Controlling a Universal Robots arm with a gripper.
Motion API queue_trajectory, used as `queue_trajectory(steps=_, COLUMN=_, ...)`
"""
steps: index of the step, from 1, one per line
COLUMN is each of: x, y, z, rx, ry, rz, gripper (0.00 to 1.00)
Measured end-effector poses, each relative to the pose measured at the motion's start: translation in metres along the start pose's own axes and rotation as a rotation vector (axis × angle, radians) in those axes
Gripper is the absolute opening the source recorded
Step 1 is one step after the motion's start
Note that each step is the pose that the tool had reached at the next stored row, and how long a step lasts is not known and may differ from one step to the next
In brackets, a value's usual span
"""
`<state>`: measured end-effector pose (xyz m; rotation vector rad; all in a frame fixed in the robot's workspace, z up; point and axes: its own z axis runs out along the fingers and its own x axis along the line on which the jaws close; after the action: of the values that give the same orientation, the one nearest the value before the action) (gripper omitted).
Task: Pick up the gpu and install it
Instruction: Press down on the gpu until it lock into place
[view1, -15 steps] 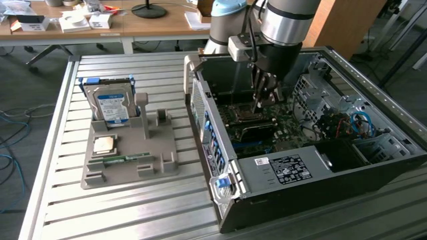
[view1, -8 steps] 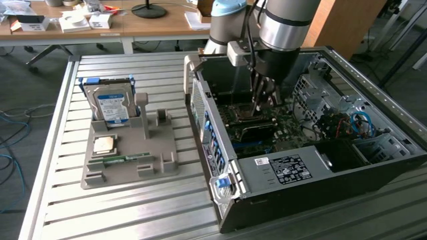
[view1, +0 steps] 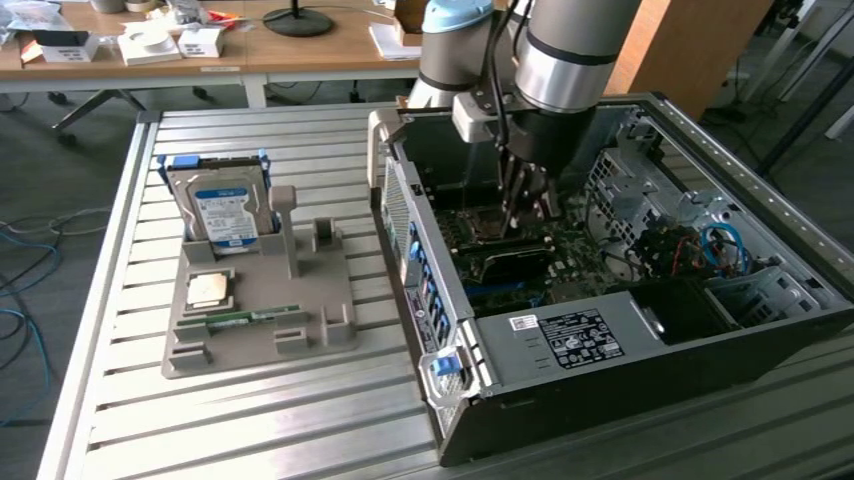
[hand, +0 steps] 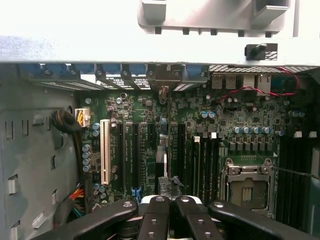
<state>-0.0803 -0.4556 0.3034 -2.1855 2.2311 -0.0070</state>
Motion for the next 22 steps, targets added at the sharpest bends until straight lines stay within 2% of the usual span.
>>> queue_trajectory(steps=10, x=0.0001, y=0.0002, z=0.0094, rx=-0.0013, ry=0.0001, rz=0.000, gripper=0.11)
queue_trajectory(steps=22, x=-0.0027, y=0.0046, z=0.0099, rx=-0.0014, ry=0.0000, rz=0.000, gripper=0.11)
